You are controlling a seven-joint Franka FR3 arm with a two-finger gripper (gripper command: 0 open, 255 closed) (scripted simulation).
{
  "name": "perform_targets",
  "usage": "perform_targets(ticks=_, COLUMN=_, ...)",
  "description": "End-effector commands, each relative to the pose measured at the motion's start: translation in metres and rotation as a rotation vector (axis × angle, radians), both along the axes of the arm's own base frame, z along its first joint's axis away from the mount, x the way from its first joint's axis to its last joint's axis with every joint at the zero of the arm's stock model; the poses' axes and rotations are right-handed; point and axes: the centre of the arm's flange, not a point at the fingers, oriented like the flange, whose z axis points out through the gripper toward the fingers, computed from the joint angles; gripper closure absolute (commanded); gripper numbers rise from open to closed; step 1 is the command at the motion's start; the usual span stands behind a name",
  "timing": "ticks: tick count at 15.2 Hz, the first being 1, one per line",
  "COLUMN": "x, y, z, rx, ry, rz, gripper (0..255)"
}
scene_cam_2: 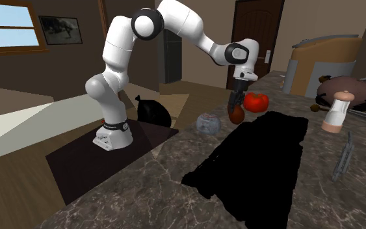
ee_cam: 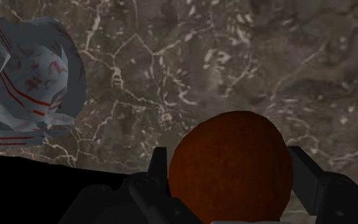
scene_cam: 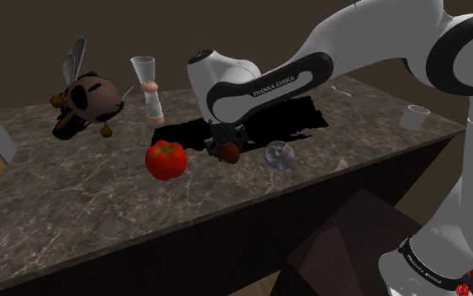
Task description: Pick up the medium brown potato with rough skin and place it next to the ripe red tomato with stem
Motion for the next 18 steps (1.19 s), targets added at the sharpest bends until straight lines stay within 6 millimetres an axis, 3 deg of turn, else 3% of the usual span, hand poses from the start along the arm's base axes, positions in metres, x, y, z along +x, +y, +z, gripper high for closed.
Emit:
perform_targets(ticks=1, x=0.001, y=-0.003, z=-0.005, rx=-0.004, ry=0.006, rz=-0.003, gripper=255)
perform_targets(ticks=2, x=0.001, y=-0.003, z=-0.005, rx=-0.004, ry=0.006, rz=-0.003, gripper=255)
perform_targets(ticks=3, x=0.001, y=-0.004, z=-0.006, rx=-0.004, ry=0.006, rz=-0.003, gripper=0)
perform_targets(ticks=8, x=0.001, y=-0.003, z=-0.005, rx=-0.004, ry=0.006, rz=-0.003, gripper=0)
perform_targets(ticks=12, x=0.006, y=0.01, z=0.043, rx=-0.004, ry=0.006, rz=-0.003, gripper=0)
perform_targets(ticks=18, x=0.006, y=0.01, z=0.043, rx=-0.004, ry=0.006, rz=-0.003, gripper=0)
